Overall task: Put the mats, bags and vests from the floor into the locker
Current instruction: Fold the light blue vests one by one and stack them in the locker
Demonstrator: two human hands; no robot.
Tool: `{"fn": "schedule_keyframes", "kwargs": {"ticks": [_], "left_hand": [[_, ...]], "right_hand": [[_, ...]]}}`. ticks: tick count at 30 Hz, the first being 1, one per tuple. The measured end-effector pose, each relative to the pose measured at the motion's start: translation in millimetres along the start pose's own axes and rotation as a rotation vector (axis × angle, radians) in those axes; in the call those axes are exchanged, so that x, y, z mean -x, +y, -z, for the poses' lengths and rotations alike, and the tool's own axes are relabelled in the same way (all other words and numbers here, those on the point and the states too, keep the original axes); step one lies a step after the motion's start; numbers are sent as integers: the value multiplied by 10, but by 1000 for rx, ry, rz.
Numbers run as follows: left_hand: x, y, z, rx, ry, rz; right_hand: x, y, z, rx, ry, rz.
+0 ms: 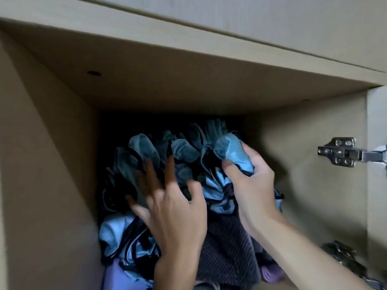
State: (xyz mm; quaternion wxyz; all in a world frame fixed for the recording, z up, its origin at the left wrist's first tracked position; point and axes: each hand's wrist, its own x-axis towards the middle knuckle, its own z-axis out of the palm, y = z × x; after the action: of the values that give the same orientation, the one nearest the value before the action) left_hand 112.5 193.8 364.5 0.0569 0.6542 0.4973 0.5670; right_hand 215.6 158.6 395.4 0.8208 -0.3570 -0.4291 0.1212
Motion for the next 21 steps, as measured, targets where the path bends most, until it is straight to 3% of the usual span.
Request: {"fn": "schedule_keyframes", "kwargs": {"ticks": [3, 6, 8, 9, 12, 13, 17, 21], "left_hand": [[-95, -78, -42, -84, -52, 72], [-130, -135, -99, -101, -22, 64], [-159, -167, -130, -106, 9, 69], [-170, -187, -153, -98, 25, 73], [-176, -268, -226, -111, 52, 44], [-181, -289, -241, -114, 53, 46], [-161, -279, -203, -97, 52, 75], [-116, -291, -148, -78, 47, 48]], "right_hand": [[-245, 12, -317, 16, -22, 123], [-462, 86, -711, 46, 67, 277], [-619, 229, -957, 189, 113, 388], [-717, 348, -1067, 338, 13, 406], [-1014, 678, -1163, 976, -574, 248], [-1070, 696, -1152, 1050, -658, 215], [-1062, 637, -1106, 936, -667, 316], [-1104, 580, -1053, 941, -689, 236]]}}
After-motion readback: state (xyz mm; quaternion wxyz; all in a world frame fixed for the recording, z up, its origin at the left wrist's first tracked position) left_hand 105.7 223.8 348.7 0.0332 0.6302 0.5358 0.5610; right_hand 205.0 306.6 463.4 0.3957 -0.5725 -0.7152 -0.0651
